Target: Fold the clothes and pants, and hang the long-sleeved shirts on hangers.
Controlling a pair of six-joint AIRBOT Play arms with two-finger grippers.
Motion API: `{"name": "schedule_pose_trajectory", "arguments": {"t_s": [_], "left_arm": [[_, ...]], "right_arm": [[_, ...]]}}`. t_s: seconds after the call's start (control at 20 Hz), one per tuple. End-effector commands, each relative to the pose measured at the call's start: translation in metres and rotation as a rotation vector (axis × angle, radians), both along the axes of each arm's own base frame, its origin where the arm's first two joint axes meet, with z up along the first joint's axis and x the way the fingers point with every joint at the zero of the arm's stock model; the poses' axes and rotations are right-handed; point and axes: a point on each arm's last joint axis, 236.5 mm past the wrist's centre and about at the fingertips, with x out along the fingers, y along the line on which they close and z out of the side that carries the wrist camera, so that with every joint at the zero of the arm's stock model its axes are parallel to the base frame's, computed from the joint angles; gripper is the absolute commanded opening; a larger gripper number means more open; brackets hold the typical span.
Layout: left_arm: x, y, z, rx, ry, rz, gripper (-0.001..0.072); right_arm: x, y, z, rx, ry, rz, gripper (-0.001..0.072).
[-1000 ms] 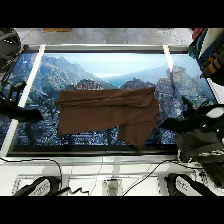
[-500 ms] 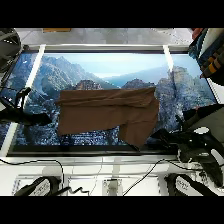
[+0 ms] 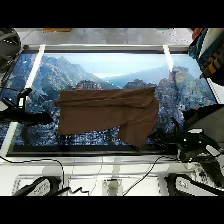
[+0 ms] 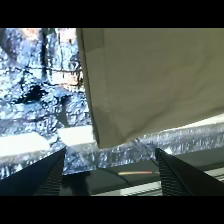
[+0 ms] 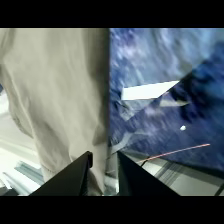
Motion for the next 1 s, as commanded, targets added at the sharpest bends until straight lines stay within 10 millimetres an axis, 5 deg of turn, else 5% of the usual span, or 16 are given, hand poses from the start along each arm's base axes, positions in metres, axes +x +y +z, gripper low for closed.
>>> {"name": "schedule_pose_trajectory", "arguments": {"t_s": [0.0, 0.1, 0.2, 0.25, 0.3, 0.4, 0.7, 0.95], "left_arm": [[0.000, 0.000, -0.010, -0.019, 0.040, 0.026, 0.0647], [-0.001, 0.000, -0.015, -0.023, 0.053, 0.028, 0.0647], [0.000, 0.000, -0.017, -0.025, 0.058, 0.028, 0.0647], [0.000, 0.000, -0.018, -0.025, 0.060, 0.029, 0.0647], [0.000, 0.000, -0.019, -0.027, 0.064, 0.030, 0.0647], [-0.002, -0.001, -0.024, -0.033, 0.079, 0.031, 0.0647], [-0.042, -0.017, -0.071, -0.083, 0.195, 0.054, 0.0643], [-0.028, -0.025, -0.099, -0.129, 0.102, 0.193, 0.0639]], "right_arm": [[0.008, 0.013, -0.013, -0.077, -0.043, 0.047, 0.0225], [0.013, 0.024, -0.015, -0.102, -0.071, 0.062, 0.0229], [0.017, 0.028, -0.016, -0.114, -0.087, 0.064, 0.0344], [0.018, 0.027, -0.016, -0.117, -0.089, 0.059, 0.0333], [0.020, 0.025, -0.016, -0.122, -0.092, 0.052, 0.0284], [0.020, 0.026, -0.015, -0.121, -0.095, 0.053, 0.0010], [0.019, 0.027, -0.014, -0.117, -0.096, 0.059, 0.0011], [0.019, 0.027, -0.014, -0.116, -0.096, 0.058, 0.0011]]}}
